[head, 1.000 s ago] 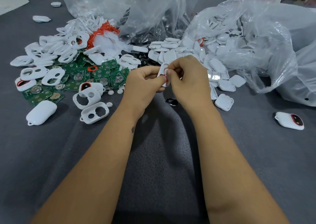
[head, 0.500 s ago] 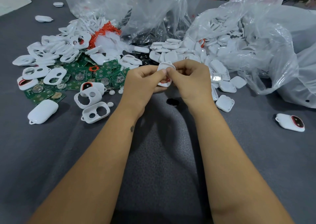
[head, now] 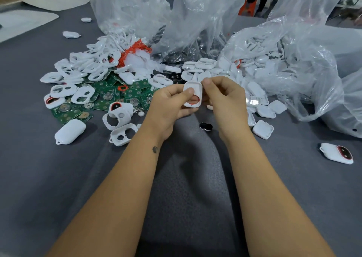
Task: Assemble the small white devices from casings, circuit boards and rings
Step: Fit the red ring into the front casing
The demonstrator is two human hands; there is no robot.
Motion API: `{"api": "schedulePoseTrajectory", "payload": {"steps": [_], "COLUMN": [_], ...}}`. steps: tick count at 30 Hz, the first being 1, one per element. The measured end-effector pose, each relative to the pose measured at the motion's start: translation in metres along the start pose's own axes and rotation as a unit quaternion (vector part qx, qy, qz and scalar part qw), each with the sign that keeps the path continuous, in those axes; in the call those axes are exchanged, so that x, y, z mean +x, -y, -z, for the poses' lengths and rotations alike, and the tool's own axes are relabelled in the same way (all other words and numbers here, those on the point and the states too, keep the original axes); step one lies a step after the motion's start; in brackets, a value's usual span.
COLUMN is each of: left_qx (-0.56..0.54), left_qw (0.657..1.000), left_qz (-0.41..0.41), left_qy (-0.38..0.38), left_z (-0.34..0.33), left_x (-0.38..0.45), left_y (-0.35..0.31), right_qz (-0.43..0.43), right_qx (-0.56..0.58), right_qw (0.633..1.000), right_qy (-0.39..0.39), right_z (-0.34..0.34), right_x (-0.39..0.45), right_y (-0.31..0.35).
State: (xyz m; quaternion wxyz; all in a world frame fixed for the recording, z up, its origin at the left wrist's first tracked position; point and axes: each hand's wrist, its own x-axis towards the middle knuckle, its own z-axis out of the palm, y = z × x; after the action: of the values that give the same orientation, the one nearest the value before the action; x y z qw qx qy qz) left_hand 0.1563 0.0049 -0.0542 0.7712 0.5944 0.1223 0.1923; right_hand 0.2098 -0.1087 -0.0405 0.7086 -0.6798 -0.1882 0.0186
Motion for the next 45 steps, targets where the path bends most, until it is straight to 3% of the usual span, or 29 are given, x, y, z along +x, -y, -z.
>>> {"api": "schedulePoseTrajectory", "payload": {"steps": [3, 6, 10, 14, 18, 21, 23, 28, 35, 41, 45], "left_qx": [-0.030, -0.022, 0.000, 0.020, -0.012, -0.009, -0.006, -0.010, 0.016, 0.100, 0.087], "left_qw": [0.994, 0.968, 0.906, 0.882, 0.876, 0.871, 0.871, 0.874, 0.905, 0.936, 0.960], "left_qz": [-0.007, -0.057, -0.121, -0.145, -0.125, -0.110, -0.106, -0.111, -0.154, -0.196, -0.166], "left_qy": [-0.102, -0.245, -0.405, -0.449, -0.466, -0.479, -0.479, -0.474, -0.396, -0.275, -0.210], "left_z": [-0.004, -0.003, 0.005, 0.011, 0.013, 0.014, 0.015, 0.013, 0.008, -0.005, -0.011], "left_x": [0.002, 0.007, 0.013, 0.016, 0.020, 0.023, 0.023, 0.024, 0.016, 0.007, 0.002], "left_y": [-0.003, -0.004, -0.002, 0.001, 0.004, 0.005, 0.006, 0.005, -0.002, 0.001, 0.007], "right_qz": [-0.026, -0.026, 0.026, 0.101, 0.105, 0.116, 0.122, 0.133, 0.095, 0.028, 0.007], "right_qx": [0.040, -0.039, -0.174, -0.290, -0.352, -0.505, -0.549, -0.504, -0.228, -0.120, -0.071], "right_qw": [0.999, 0.998, 0.983, 0.936, 0.899, 0.809, 0.785, 0.834, 0.962, 0.992, 0.995], "right_qy": [-0.017, -0.030, 0.054, 0.174, 0.237, 0.278, 0.261, 0.182, 0.113, 0.007, -0.075], "right_z": [-0.005, -0.018, -0.055, -0.097, -0.129, -0.142, -0.146, -0.135, -0.090, -0.039, -0.014], "right_x": [0.004, 0.016, 0.043, 0.070, 0.092, 0.108, 0.113, 0.112, 0.091, 0.051, 0.028], "right_y": [-0.001, -0.004, -0.005, -0.010, -0.015, -0.016, -0.014, -0.013, 0.005, 0.012, 0.012]}}
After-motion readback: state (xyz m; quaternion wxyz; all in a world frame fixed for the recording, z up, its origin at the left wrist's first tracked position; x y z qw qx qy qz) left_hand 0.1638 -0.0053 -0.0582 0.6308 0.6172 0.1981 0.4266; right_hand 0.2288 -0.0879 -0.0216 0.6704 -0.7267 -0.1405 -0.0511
